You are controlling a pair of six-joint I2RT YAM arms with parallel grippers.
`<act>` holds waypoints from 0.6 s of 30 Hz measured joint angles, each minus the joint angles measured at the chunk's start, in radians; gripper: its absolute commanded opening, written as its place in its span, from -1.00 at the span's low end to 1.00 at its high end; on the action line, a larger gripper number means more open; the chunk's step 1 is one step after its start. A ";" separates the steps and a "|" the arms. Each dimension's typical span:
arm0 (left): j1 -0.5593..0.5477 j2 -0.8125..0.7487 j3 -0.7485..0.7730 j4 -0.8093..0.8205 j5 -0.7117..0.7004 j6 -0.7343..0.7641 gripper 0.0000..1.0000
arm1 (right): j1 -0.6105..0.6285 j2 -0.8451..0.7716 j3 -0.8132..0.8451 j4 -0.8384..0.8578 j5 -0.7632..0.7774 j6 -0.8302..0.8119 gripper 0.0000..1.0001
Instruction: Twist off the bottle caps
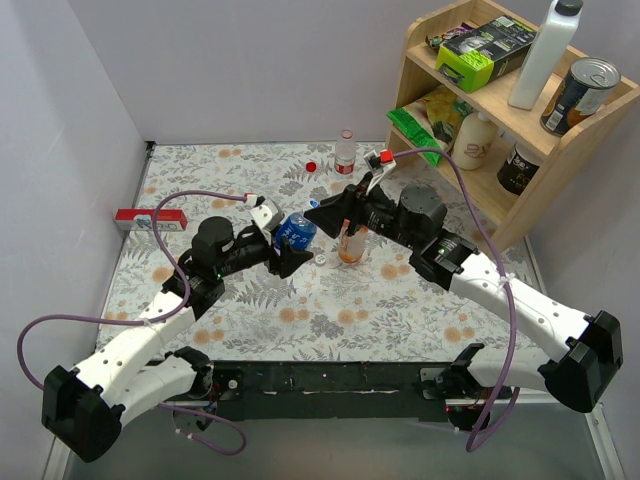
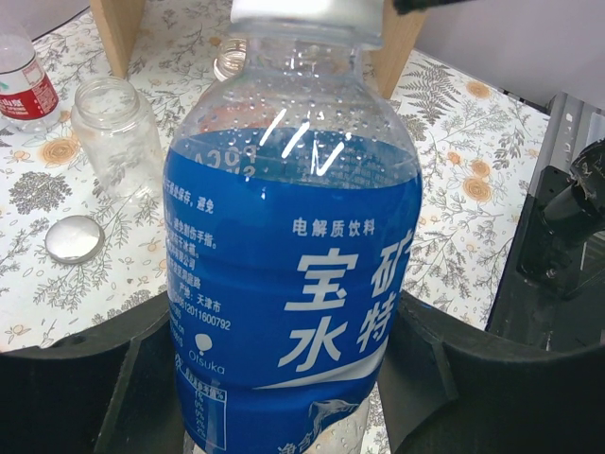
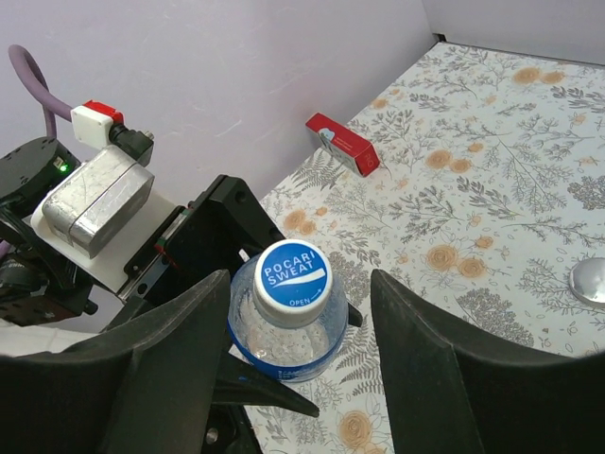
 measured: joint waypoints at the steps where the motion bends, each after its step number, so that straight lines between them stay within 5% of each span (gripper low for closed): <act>1: 0.000 0.000 0.000 0.000 0.001 0.000 -0.49 | 0.000 0.005 0.003 0.001 -0.005 0.000 0.26; 18: 0.002 -0.001 0.000 0.005 0.037 -0.003 -0.55 | -0.011 0.016 0.005 0.055 -0.068 0.004 -0.67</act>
